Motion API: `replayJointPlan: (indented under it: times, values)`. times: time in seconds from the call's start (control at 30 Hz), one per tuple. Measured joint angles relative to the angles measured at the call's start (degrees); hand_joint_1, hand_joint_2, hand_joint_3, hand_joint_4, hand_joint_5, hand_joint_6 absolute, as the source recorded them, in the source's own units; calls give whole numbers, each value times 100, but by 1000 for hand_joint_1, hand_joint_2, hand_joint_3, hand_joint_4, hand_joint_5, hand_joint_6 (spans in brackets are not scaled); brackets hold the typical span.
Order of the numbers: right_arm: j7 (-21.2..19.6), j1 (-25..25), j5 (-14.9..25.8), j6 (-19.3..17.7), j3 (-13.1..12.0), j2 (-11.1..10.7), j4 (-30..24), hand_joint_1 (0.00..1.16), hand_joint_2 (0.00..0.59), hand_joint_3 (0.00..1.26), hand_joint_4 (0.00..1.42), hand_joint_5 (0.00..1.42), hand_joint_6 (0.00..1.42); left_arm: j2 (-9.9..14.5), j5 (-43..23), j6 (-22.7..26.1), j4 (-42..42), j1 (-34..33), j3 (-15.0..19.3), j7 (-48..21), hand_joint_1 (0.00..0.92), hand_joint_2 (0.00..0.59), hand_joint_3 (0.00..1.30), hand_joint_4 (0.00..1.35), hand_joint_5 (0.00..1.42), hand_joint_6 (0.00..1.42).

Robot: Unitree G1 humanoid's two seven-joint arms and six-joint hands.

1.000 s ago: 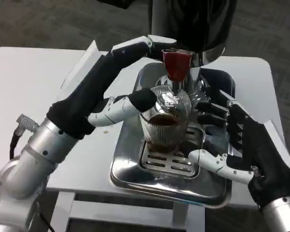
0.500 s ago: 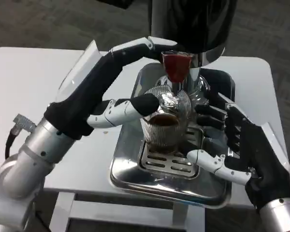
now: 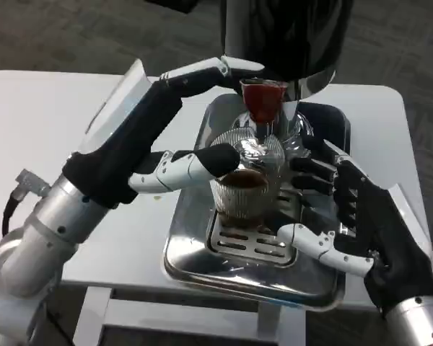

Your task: Grasp the cup under the faucet to collect the drink, then remove the cup.

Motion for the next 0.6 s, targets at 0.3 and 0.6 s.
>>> replayJointPlan:
  times: [0.3,0.6]
  values:
    - [0,28,3,-33,5,0,0,845,178,172,267,302,327,74,211,-27,-81,9,-10,146,0,131,632,441,458,366]
    - [0,47,3,-35,19,0,0,850,189,172,267,302,327,105,296,-77,-91,34,-14,266,0,128,633,448,458,366]
